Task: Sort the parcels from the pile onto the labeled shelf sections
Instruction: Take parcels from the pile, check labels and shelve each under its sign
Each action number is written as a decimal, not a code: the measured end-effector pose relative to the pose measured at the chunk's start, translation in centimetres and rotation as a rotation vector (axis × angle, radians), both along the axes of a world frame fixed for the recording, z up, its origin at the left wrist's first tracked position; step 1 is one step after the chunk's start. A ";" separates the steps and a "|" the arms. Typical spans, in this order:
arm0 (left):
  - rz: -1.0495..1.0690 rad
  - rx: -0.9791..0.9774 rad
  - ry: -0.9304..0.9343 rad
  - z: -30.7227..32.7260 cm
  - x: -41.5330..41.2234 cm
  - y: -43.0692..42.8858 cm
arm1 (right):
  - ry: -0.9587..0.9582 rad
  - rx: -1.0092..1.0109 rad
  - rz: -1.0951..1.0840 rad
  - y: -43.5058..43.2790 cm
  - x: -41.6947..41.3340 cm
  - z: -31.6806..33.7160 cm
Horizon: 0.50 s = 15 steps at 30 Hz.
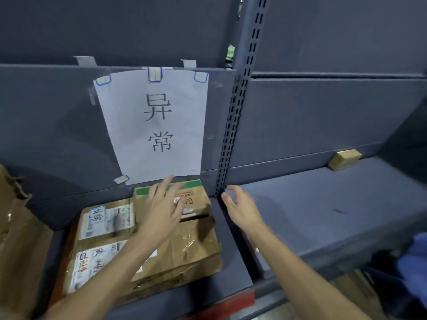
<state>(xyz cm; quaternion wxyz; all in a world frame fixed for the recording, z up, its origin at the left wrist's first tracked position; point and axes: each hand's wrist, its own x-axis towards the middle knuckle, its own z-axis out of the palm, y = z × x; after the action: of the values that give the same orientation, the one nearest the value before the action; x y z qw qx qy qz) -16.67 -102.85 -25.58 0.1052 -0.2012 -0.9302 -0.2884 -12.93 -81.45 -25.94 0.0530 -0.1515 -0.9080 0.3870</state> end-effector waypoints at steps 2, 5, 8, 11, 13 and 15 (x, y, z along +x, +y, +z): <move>-0.130 0.003 -0.014 0.1 0.4 3.8 | -0.024 0.050 -0.032 2.7 1.6 0.4; -0.271 -0.008 -0.040 0.0 0.9 9.5 | -0.063 0.103 -0.130 7.3 4.1 0.9; -0.407 -0.015 -0.074 -0.1 1.9 14.7 | -0.091 0.108 -0.254 12.4 7.1 1.3; -0.519 -0.036 -0.119 0.2 3.3 19.6 | -0.093 0.099 -0.338 17.6 10.1 1.6; -0.537 -0.049 -0.159 0.0 4.4 23.0 | -0.086 0.109 -0.374 21.1 11.9 1.5; -0.533 -0.072 -0.185 -0.4 5.5 26.5 | -0.084 0.133 -0.408 24.7 13.4 1.2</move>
<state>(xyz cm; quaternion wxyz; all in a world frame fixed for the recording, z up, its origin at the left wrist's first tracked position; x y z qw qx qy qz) -11.19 -76.35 -25.96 -0.0669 -0.4150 -0.8598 -0.2899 0.42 -56.78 -24.71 0.1021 -0.3442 -0.8835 0.3008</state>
